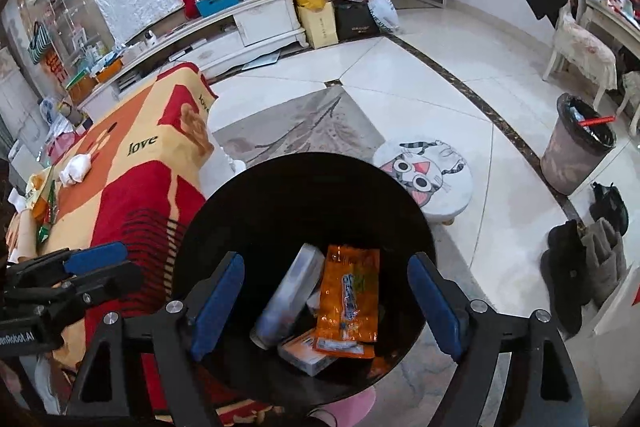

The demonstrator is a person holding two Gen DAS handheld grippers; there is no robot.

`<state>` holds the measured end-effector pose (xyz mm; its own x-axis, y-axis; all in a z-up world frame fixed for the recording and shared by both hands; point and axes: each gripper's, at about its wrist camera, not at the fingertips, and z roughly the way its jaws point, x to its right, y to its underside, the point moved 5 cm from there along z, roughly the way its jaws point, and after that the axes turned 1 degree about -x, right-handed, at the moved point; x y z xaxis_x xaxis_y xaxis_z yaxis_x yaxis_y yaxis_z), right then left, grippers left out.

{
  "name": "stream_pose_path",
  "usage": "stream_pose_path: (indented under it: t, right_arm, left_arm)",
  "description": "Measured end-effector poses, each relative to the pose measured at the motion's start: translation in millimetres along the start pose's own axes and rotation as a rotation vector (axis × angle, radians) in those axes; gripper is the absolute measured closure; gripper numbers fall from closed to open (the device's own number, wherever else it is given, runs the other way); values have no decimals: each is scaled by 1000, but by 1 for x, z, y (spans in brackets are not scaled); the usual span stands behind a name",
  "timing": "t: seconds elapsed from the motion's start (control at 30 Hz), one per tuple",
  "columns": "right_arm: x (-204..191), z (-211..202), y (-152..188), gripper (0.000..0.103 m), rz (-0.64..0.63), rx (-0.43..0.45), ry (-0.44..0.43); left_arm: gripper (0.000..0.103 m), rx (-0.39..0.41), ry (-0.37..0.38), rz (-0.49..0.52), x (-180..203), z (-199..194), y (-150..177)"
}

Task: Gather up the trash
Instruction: 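Open both tools to drop the box and packet into the bin, then move both tools back over the table toward the red bag and foam block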

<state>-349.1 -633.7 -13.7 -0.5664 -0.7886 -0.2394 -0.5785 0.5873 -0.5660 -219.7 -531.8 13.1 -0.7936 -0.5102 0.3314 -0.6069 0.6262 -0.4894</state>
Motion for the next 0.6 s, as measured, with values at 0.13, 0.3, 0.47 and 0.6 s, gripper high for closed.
stream_pose_path:
  t: [0.13,0.3,0.47,0.6]
  right_arm:
    - [-12,2,5,21,-14,-12,-19]
    - [-35,2,9,21,-50,-19,-36]
    - [-63,-2,12,21,-92,-19,-64]
    - [-94,-8,14,21,-139,-10,-96]
  left_arm:
    - [43,18,-60,-15,-12,-12,4]
    - [43,46,-132,-21,-26,-28,16]
    - [43,71,-179,-27,-38,-47,26]
    - [43,96,-208,-48,-55,-67,38]
